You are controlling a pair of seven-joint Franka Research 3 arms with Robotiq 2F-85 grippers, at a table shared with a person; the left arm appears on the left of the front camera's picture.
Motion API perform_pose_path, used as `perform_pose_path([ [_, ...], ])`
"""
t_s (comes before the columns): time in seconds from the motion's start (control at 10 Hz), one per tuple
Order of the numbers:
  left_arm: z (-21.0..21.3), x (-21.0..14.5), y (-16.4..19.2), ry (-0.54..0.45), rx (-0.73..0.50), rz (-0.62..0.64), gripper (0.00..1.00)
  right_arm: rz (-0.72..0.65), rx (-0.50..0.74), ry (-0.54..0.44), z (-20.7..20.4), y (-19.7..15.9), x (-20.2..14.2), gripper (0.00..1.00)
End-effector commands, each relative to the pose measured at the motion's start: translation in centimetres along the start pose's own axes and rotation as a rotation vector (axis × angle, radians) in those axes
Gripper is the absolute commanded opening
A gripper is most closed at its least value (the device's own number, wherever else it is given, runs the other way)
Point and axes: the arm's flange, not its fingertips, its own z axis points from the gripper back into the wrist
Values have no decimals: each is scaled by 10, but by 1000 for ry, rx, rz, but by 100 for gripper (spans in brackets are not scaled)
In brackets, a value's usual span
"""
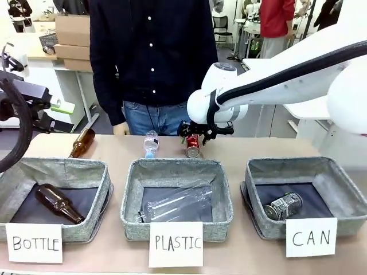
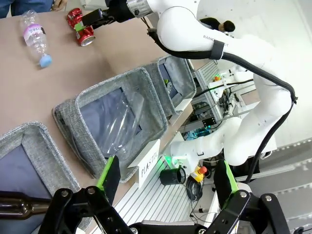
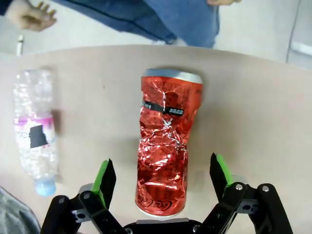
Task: Sort the can waste into the basket.
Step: Pick up the can waste from the table and place it in the right Fabric basket.
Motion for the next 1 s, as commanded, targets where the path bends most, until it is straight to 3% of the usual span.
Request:
perform_pose_path([
  [0.0, 1, 1, -1, -7, -5, -8, 100, -7, -2, 13, -8, -2, 5, 100],
  [0.2, 1, 1, -1, -7, -5, -8, 100, 11, 0, 8, -10, 4, 5, 100],
  [0.3, 1, 1, -1, -7, -5, -8, 100, 28, -9, 14, -11, 6, 4, 44],
  [0.4, 1, 1, -1, -7, -5, -8, 100, 29, -19, 9, -11, 6, 3, 43],
  [0.5, 1, 1, -1, -7, -5, -8, 100, 26, -18, 10, -10, 6, 2, 0],
  [0.7, 1, 1, -1, -7, -5, -8, 100, 20, -16, 16, -11, 5, 1, 0],
  [0.8, 1, 1, -1, -7, -5, -8, 100, 14, -13, 20, -11, 5, 1, 16],
  [0.9, 1, 1, -1, -7, -5, -8, 100, -19, -8, 24, -11, 4, 3, 6],
])
